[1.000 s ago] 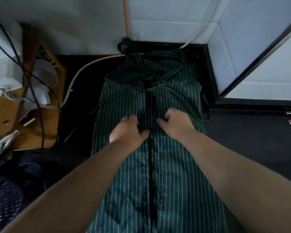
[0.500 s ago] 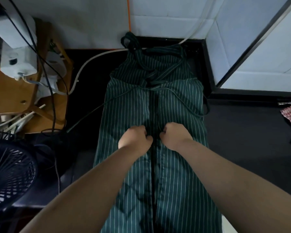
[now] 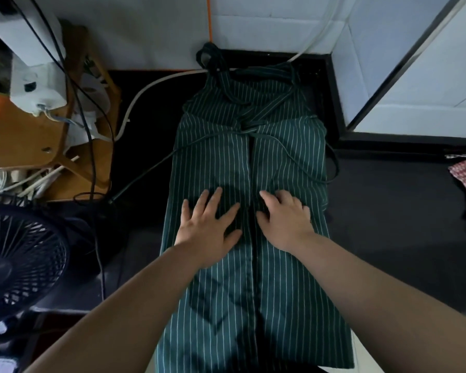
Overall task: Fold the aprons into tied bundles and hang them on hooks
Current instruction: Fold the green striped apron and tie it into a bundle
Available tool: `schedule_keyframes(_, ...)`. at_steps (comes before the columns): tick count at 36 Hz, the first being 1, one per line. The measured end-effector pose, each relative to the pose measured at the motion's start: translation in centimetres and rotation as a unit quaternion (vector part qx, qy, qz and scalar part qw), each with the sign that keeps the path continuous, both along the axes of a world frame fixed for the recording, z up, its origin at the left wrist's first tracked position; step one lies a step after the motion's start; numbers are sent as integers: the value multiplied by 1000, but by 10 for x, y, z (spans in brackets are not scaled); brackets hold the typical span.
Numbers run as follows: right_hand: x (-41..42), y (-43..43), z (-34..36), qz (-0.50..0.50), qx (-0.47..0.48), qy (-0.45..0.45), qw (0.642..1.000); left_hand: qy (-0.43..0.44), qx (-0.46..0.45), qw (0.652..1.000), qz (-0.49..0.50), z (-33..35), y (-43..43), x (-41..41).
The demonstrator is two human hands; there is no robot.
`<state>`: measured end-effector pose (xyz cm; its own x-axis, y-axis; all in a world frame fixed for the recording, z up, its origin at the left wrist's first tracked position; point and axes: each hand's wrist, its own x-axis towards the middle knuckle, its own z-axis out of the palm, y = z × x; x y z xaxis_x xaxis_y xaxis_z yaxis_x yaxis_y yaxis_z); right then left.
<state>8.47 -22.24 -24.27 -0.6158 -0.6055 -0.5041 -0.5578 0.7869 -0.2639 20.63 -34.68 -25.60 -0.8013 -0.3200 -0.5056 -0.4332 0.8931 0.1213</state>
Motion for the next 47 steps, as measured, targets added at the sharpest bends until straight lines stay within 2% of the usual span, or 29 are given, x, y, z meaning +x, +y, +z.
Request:
schedule_keyframes(2,7,4,-4,31,71,5,997,-35,-4,999,-15,-8,1,7)
schedule_keyframes(4,12,10,-13,46,104,-3,993,-34,-1,999,-9,-14,0,11)
schedule_keyframes(10,0,22,-16,44,71,26,996,-25,-20,999,-29,-17,-17,8)
schedule_keyframes(13,-13,27,-9,-47,-3,91,995,-25,-2,999,-26,-10,-26,-1)
schedule_keyframes(15,-21,32,-4,-148,22,138,979,-14,8,1000,-19,-5,-27,-6)
schedule_keyframes(18,-25,40,-1,-263,81,72,959,-11,19,1000,-11,-3,-22,-7)
schedule_keyframes(23,-23,45,-2,-346,-32,8,938,-10,18,1000,-9,-3,-17,-5)
schedule_keyframes(25,-20,47,0,-339,-30,5,940,26,10,999,-44,-1,-12,-6)
schedule_keyframes(27,-14,51,2,-304,2,54,951,53,24,993,-105,-2,-4,-5)
schedule_keyframes(29,-4,56,3,-266,3,107,958,34,35,987,-152,-7,1,-2)
schedule_keyframes(31,8,57,3,-243,-12,84,966,4,16,983,-180,-13,0,1)
schedule_keyframes(34,26,62,-3,-236,0,-3,972,0,8,983,-183,-14,-6,5)
schedule_keyframes(39,18,69,-6,-259,-50,-37,964,-1,-32,998,-56,-6,-16,16)
schedule_keyframes(41,10,66,-6,-247,-7,22,969,14,-55,998,-15,0,-16,30)
schedule_keyframes(44,8,62,-1,-165,72,175,968,120,-65,988,76,5,-8,62)
schedule_keyframes(46,14,63,1,-99,51,211,971,193,-54,974,109,4,2,79)
schedule_keyframes(47,19,66,2,-79,22,192,978,199,-40,974,105,5,10,86)
